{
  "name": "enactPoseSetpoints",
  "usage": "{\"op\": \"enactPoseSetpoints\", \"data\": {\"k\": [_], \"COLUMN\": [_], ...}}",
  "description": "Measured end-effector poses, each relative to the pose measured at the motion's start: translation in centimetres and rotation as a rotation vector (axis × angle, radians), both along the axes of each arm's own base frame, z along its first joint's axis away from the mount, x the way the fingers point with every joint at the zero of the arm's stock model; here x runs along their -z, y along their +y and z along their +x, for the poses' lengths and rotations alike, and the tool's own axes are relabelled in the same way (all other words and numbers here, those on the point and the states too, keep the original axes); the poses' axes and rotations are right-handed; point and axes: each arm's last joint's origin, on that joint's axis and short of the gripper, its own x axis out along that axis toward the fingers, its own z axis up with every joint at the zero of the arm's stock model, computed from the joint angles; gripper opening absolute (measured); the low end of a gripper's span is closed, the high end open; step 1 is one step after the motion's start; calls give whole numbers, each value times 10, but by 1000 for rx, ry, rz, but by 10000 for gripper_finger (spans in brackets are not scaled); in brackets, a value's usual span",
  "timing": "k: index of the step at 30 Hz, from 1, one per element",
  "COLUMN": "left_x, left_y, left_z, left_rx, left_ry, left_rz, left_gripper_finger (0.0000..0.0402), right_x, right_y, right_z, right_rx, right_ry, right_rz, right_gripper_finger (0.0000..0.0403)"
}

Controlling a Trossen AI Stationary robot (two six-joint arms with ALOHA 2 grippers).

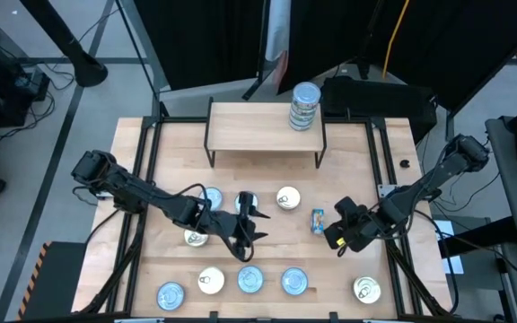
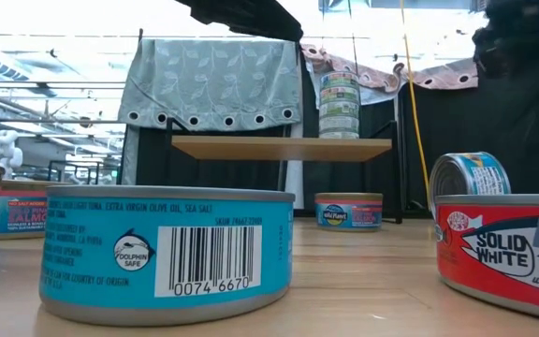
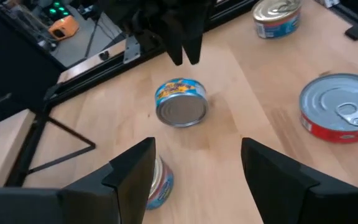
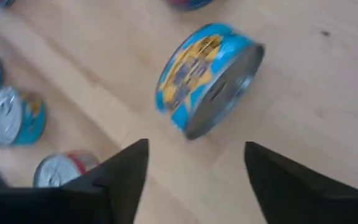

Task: Stack canned seafood by type on shelf
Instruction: Put the blue tuna can on the shelf

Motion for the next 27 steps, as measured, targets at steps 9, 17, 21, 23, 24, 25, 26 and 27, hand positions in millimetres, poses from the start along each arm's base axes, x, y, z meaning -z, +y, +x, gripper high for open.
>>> {"op": "enactPoseSetpoints", "data": {"k": [9, 17, 21, 23, 24, 25, 26, 27], "left_x": [0, 0, -1, -1, -1, -1, -1, -1], "left_y": [-3, -3, -3, -2, -2, -1, 1, 3], "left_z": [-2, -2, -2, -1, -1, -1, 0, 1], "left_rx": [-35, -44, -46, -50, -52, -55, -60, -66], "left_ry": [-9, -12, -13, -15, -18, -20, -20, -20], "left_rz": [27, 30, 31, 32, 31, 30, 30, 29], "left_gripper_finger": [238, 238, 238, 238, 238, 238, 238, 238], "right_x": [23, 40, 43, 41, 39, 36, 32, 28], "right_y": [3, 3, 2, 2, 2, 2, 3, 2], "right_z": [21, 34, 36, 36, 36, 36, 36, 36], "right_rx": [111, 111, 84, 63, 52, 40, 30, 25], "right_ry": [-5, 6, 30, 56, 72, 91, 107, 125], "right_rz": [-77, -152, -182, -205, -217, -234, -249, -264], "right_gripper_finger": [332, 323, 303, 284, 271, 258, 243, 227]}}
